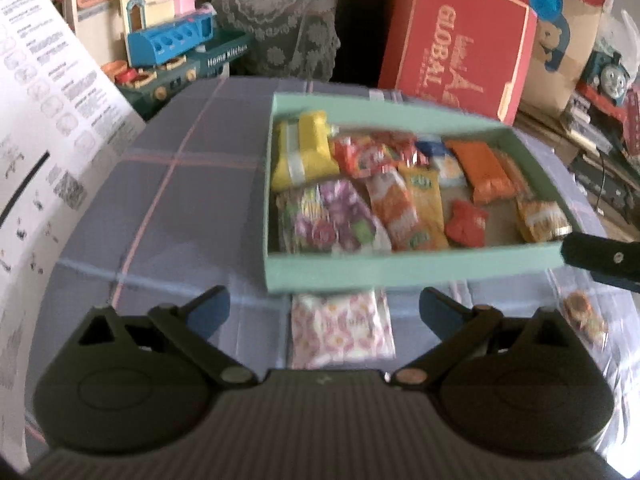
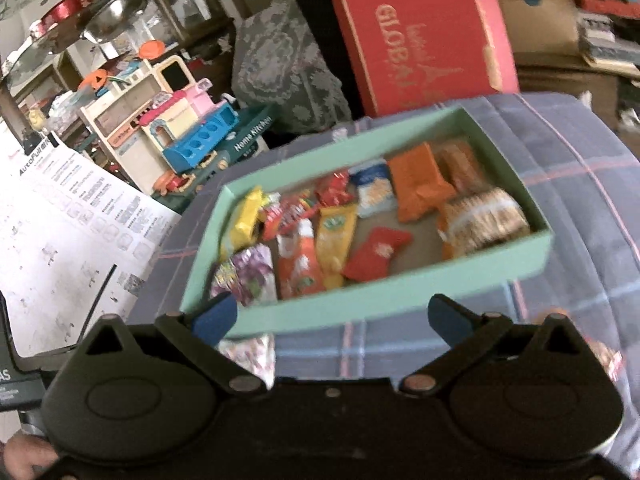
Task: Organize snacks
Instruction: 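Grasp the brown chocolate packet with the left gripper while the right grasps a pink candy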
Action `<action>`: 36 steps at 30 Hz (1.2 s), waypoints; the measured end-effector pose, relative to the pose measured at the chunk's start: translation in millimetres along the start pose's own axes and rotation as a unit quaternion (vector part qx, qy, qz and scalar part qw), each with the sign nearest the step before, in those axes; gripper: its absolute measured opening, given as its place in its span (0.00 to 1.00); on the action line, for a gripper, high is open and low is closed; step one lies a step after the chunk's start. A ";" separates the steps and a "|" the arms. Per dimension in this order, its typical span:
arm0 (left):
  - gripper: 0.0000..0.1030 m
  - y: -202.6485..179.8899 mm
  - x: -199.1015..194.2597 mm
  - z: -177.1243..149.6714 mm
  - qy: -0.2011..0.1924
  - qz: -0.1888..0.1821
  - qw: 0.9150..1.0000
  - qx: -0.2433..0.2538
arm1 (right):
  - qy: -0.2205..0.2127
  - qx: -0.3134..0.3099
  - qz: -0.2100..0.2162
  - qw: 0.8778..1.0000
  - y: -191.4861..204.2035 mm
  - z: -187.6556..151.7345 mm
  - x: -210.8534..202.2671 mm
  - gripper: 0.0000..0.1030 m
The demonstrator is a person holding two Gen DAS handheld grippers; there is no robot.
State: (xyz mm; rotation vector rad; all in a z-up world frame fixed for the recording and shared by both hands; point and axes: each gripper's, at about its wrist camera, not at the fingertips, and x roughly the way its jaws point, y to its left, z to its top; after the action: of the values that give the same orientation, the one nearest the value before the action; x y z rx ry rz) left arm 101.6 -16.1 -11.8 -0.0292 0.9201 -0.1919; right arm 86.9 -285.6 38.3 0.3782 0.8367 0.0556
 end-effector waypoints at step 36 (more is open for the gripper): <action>1.00 20.8 3.6 -101.4 0.075 0.032 0.997 0.011 | 0.111 -0.035 0.016 0.993 25.4 -75.5 23.9 1.00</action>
State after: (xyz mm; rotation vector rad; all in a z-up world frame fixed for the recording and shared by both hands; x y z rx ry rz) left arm 26.5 9.5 -78.3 0.0356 1.0671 -0.1465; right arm 50.2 -234.2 -15.8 0.3235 1.0452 0.1591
